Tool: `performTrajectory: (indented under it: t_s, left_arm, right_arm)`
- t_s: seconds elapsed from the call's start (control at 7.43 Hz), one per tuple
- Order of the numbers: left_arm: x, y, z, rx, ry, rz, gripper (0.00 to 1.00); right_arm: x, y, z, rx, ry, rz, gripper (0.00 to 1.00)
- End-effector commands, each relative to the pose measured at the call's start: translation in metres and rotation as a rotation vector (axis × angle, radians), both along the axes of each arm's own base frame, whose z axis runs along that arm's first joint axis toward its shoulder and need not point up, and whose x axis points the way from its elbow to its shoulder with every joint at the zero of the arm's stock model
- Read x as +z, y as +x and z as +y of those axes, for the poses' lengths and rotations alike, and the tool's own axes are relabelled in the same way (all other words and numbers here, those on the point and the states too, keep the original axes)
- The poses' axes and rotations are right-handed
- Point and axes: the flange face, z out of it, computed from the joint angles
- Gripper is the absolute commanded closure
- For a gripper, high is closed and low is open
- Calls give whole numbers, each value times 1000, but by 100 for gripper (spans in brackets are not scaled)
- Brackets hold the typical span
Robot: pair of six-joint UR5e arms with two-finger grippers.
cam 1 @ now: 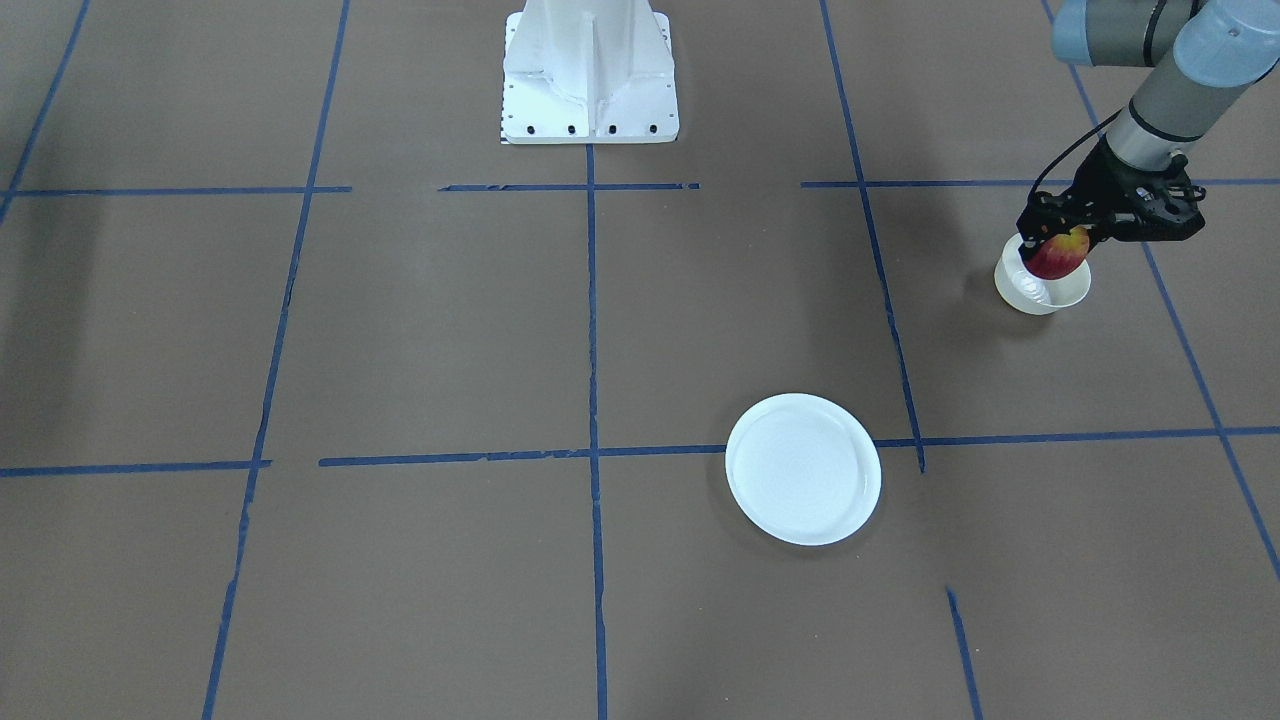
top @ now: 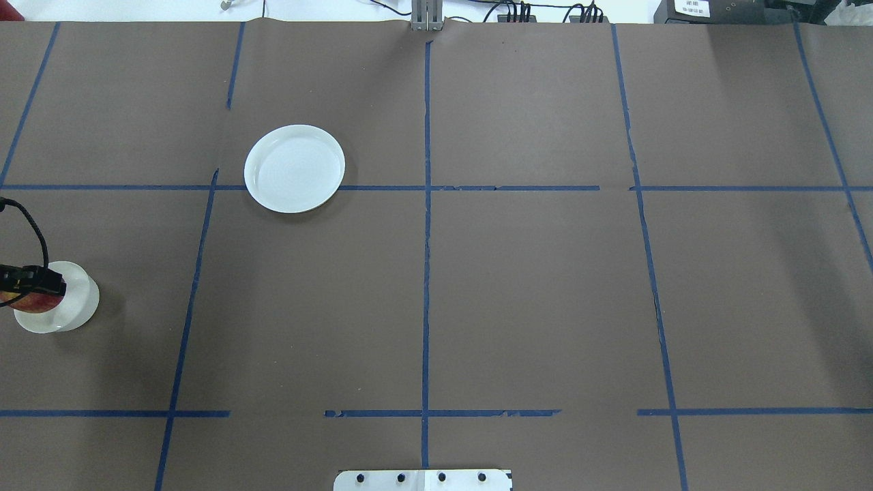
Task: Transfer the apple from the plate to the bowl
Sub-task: 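Lift the apple and carry it with the left gripper over the white bowl, then lower the apple into the bowl and open the left gripper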
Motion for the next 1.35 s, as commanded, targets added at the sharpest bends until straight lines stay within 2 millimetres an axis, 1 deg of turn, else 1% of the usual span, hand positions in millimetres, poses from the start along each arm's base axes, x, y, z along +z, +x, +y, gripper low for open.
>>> performTrajectory:
  t_s: [0.0, 0.13, 0.4, 0.67, 0.81, 0.94, 1.08, 1.21]
  left_arm:
    - [11, 4, 7, 17, -24, -10, 100]
    - [19, 12, 8, 34, -33, -18, 100]
    - [19, 22, 10, 55, -33, -17, 100]
    - [20, 24, 8, 58, -30, -18, 100]
    - [19, 32, 1, 60, -26, -13, 93]
    - [24, 37, -5, 62, -27, -17, 73]
    - [23, 37, -5, 65, -24, -16, 48]
    - [25, 37, -5, 66, -26, -18, 29]
  right_arm:
    - [0, 0, 0, 0, 0, 0, 0]
    - [0, 0, 0, -1, 1, 0, 0]
    - [0, 0, 0, 0, -1, 0, 0]
    - [0, 0, 0, -1, 0, 0, 0]
    - [0, 0, 0, 0, 0, 0, 0]
    - [0, 0, 0, -1, 1, 0, 0]
    - [0, 0, 0, -1, 0, 0, 0]
    - [0, 0, 0, 0, -1, 0, 0]
